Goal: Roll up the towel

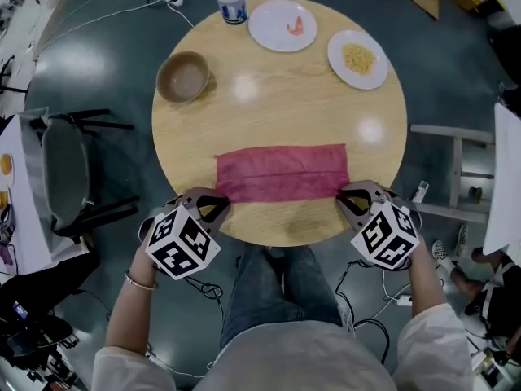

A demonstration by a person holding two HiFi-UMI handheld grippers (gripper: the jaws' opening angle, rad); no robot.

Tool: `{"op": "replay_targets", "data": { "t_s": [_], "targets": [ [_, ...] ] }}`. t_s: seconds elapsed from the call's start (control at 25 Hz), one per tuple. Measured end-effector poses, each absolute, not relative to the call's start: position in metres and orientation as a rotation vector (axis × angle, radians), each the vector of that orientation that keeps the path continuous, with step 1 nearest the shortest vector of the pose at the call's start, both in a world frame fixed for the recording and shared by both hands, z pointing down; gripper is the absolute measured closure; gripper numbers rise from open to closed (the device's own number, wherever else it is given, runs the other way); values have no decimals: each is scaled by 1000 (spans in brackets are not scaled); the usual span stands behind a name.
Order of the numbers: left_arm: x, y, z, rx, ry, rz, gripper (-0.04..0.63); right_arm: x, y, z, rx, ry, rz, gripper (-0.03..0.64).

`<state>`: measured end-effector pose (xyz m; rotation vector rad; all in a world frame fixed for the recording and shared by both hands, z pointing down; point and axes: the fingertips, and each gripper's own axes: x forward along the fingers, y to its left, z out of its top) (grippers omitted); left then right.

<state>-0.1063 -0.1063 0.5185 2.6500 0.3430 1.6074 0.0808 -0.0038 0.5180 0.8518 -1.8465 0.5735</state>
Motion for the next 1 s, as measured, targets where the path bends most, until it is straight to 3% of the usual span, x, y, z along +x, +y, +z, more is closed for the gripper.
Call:
{"op": "replay_targets", "data": {
  "t_s": [1.0],
  "targets": [
    [-90,-139,499,2450,281,1543,587,89,-19,497,806,-1889,785,586]
  ]
}}
